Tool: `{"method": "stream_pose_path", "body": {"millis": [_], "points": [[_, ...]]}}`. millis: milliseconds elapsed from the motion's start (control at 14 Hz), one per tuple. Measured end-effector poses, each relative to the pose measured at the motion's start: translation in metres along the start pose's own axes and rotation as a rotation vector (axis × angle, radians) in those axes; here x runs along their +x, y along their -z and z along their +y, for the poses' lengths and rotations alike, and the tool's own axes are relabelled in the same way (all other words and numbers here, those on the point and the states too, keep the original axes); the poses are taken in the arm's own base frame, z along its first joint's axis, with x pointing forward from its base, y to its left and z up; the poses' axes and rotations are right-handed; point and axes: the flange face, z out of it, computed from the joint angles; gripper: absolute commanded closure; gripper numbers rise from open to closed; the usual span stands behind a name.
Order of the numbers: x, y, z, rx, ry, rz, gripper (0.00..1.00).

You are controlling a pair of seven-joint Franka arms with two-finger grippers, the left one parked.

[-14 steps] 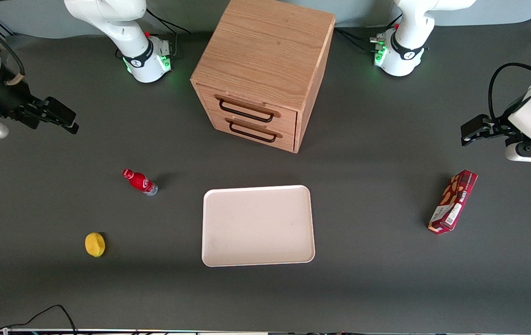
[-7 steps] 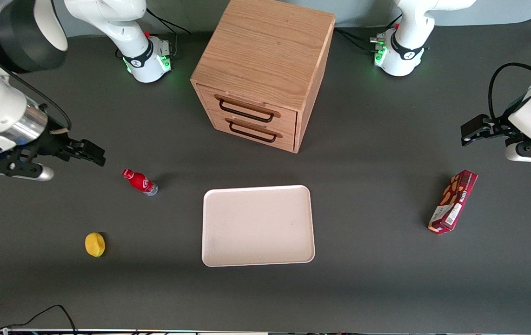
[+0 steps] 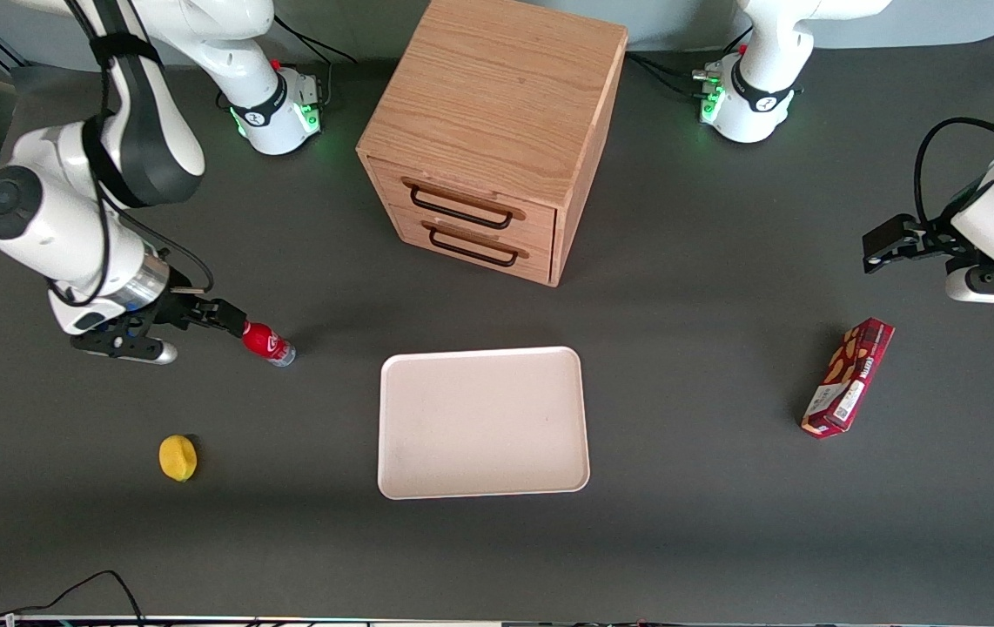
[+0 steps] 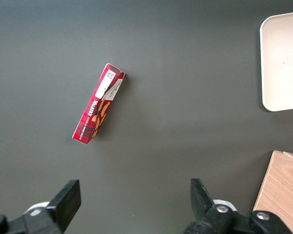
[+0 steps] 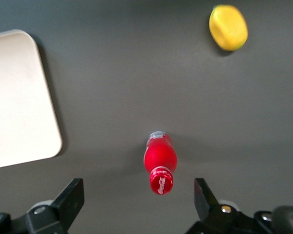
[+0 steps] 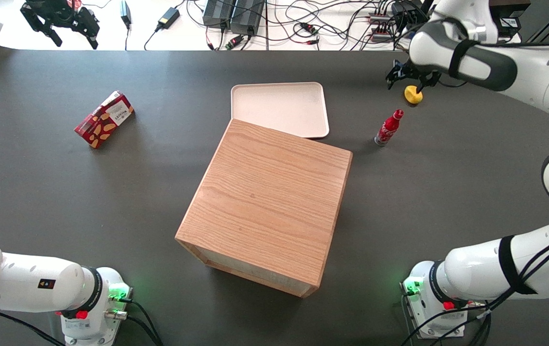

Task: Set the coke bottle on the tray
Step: 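Close the right gripper around the bottle's cap end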

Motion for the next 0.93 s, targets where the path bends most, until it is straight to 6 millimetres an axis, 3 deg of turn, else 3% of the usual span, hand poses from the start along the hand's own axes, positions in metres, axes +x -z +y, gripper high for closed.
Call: {"method": "stream_pose_path", "body": {"millis": [286, 643, 929], "points": [[-0.017, -0.045, 0.006, -0.003, 0.007, -0.019, 0.0], [-0.019, -0.064, 0.014, -0.003, -0.005, -0.031, 0.02], [-0.016, -0.07, 0.024, -0.004, -0.009, -0.042, 0.28]]}}
